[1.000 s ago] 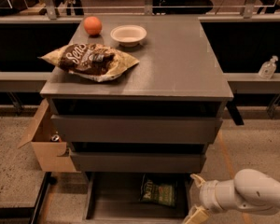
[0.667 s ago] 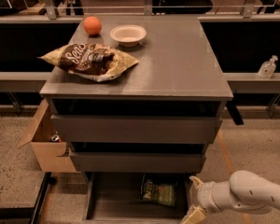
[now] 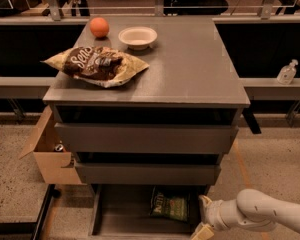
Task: Pick green jalapeno chip bag from bottom drawer and place on counter
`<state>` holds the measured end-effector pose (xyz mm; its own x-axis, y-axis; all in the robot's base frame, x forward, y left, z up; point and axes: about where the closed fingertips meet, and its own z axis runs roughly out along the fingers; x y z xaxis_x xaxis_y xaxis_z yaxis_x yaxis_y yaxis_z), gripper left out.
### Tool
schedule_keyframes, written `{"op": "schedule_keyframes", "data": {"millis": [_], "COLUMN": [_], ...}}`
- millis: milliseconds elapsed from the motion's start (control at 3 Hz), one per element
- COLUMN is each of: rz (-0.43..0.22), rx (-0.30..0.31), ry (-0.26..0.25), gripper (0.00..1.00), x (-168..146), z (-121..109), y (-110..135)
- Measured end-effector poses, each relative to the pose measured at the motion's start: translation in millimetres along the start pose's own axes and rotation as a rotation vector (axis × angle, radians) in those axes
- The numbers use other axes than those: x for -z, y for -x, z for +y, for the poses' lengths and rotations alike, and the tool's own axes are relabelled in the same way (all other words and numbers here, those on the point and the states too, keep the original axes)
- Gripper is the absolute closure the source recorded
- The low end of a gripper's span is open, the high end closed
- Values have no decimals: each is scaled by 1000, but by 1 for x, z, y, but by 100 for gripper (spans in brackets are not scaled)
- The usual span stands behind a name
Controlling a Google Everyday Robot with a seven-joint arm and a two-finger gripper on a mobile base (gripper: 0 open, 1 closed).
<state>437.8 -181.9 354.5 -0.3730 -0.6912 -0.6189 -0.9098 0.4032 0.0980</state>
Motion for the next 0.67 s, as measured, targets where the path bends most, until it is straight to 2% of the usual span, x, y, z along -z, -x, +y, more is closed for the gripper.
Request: {"op": "schedule_keyframes", "data": {"millis": [333,667], "rz": [0,-5], "rx": [0,5], "ry": [0,18], "gripper": [0,0], "x": [0,-20], "z": [0,-6], "y": [0,-1]}}
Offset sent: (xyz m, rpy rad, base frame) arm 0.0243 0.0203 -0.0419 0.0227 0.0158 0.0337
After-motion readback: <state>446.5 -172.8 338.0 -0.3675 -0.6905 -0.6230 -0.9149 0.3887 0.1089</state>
